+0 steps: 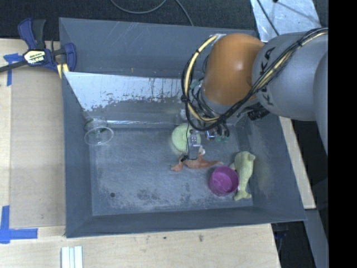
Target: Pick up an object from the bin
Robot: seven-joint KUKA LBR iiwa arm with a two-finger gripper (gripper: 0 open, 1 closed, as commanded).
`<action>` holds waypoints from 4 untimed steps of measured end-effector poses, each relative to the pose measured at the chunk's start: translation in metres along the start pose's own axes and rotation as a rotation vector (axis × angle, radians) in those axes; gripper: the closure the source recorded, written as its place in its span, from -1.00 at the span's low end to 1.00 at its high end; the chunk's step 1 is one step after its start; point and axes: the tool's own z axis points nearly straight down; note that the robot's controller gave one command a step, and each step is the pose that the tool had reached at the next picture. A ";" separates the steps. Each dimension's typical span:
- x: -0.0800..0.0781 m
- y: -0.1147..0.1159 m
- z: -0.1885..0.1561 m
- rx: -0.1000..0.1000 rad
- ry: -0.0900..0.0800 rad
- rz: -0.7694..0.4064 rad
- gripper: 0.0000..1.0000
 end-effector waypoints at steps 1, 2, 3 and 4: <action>-0.002 0.000 -0.005 0.000 -0.008 0.001 -1.00; 0.009 -0.039 0.057 -0.003 -0.014 0.079 -1.00; -0.016 -0.046 0.061 -0.003 -0.008 0.095 -1.00; -0.008 -0.065 0.060 -0.005 -0.019 0.180 -1.00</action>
Offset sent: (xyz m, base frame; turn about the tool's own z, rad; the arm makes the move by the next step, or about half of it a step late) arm -0.0124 -0.0428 -0.0648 0.0858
